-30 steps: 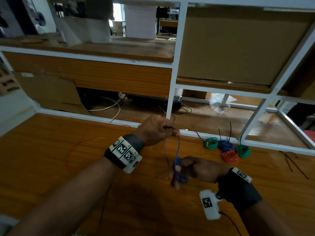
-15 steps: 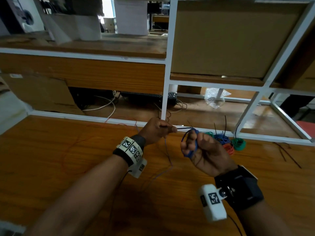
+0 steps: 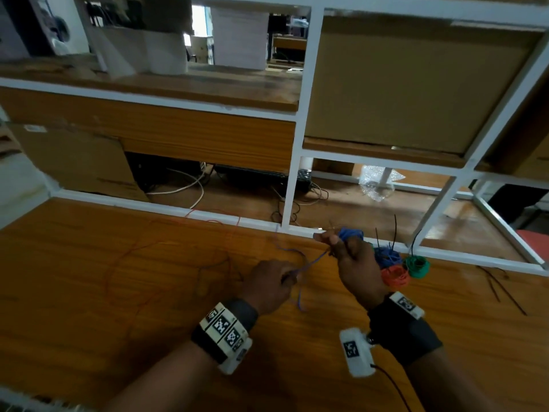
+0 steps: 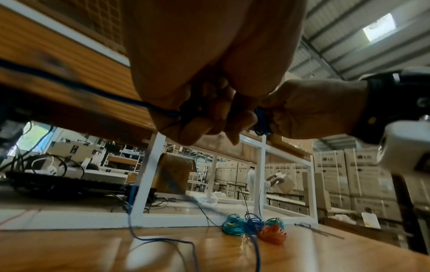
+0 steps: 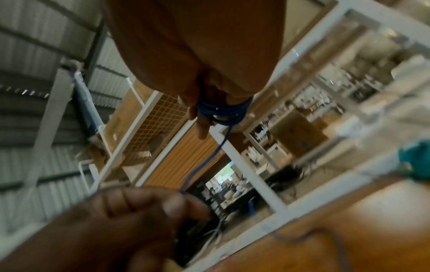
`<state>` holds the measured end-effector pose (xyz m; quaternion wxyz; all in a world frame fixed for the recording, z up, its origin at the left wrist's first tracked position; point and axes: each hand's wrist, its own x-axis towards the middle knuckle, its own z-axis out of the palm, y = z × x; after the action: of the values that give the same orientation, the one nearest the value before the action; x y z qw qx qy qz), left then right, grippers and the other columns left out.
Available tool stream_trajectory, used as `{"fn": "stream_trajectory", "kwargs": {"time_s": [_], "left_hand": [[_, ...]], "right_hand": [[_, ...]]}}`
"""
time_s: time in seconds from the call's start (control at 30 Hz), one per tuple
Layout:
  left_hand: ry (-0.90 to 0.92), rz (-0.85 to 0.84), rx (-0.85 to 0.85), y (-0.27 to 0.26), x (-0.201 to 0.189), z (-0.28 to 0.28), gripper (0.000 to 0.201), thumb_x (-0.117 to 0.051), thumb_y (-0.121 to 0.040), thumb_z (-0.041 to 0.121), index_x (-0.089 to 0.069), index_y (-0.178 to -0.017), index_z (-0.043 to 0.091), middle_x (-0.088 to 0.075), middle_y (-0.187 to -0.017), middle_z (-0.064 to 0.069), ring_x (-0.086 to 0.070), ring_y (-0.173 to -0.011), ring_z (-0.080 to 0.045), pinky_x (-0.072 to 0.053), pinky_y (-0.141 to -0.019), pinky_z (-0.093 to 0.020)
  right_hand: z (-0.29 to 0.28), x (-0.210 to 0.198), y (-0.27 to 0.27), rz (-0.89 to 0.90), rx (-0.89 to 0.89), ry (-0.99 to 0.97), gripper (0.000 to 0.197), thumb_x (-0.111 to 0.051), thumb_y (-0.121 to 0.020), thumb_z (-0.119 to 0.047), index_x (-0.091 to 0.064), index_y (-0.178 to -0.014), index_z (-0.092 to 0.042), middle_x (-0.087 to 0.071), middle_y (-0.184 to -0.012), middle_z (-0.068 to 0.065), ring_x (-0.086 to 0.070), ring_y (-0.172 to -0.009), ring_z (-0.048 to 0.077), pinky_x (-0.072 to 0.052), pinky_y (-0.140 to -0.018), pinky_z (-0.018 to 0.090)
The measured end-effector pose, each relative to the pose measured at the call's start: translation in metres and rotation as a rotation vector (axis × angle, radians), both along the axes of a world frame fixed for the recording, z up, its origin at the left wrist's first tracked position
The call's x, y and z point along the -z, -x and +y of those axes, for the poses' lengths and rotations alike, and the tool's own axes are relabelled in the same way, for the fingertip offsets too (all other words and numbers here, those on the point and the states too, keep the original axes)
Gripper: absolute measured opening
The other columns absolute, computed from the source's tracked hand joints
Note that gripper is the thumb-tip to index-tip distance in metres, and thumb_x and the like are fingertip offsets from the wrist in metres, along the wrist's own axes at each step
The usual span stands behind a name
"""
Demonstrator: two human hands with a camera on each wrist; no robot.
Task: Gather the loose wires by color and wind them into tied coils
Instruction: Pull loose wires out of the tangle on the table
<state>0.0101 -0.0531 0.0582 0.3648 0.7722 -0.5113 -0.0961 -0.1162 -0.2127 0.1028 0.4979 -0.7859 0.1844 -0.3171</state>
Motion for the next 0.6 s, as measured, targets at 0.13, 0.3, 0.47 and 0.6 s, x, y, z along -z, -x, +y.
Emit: {"fn": "stream_trajectory", "kwargs": {"time_s": [0.13, 0.3, 0.47, 0.6], "left_hand": [[-0.088, -0.022, 0.003, -0.007, 0.008, 0.003, 0.020, -0.055, -0.100, 0.026, -0.073, -0.108, 0.022, -0.053, -0.073, 0.017, -0.059, -0.073, -0.017, -0.035, -0.059, -0.021], [0.003, 0.215, 0.092, 0.013, -0.005, -0.004, 0.029, -0.055, -0.101, 0.039, -0.074, -0.115, 0.022, -0.070, -0.085, 0.017, -0.059, -0.076, 0.008, -0.042, -0.064, -0.011], [0.070, 0.002, 0.097, 0.008, -0.011, -0.004, 0.020, -0.055, -0.098, 0.028, -0.075, -0.101, 0.027, -0.067, -0.072, 0.001, -0.053, -0.056, -0.009, -0.039, -0.052, -0.028], [0.017, -0.081, 0.112, -0.007, -0.025, 0.000, 0.020, -0.056, -0.098, 0.028, -0.074, -0.097, 0.020, -0.057, -0.066, 0.012, -0.053, -0.059, -0.003, -0.037, -0.054, -0.022]], "right_hand": [[0.005, -0.040, -0.005, -0.413, -0.238, -1.079, 0.028, -0.037, -0.112, -0.018, -0.062, -0.112, -0.005, -0.070, -0.130, 0.019, -0.073, -0.113, 0.023, -0.061, -0.088, 0.029], [0.014, -0.065, -0.022, -0.638, -0.278, -1.199, 0.023, -0.036, -0.112, -0.018, -0.056, -0.114, -0.007, -0.074, -0.123, 0.015, -0.064, -0.127, 0.025, -0.051, -0.108, 0.035], [-0.012, -0.011, -0.036, -0.267, 0.201, -0.134, 0.040, -0.046, -0.111, -0.037, -0.067, -0.086, -0.014, -0.072, -0.085, 0.002, -0.070, -0.089, 0.025, -0.056, -0.082, 0.044], [-0.018, 0.021, -0.027, 0.420, -0.008, 0.436, 0.034, -0.048, -0.108, -0.036, -0.064, -0.084, -0.018, -0.056, -0.070, 0.005, -0.055, -0.061, 0.019, -0.043, -0.059, 0.039]]}}
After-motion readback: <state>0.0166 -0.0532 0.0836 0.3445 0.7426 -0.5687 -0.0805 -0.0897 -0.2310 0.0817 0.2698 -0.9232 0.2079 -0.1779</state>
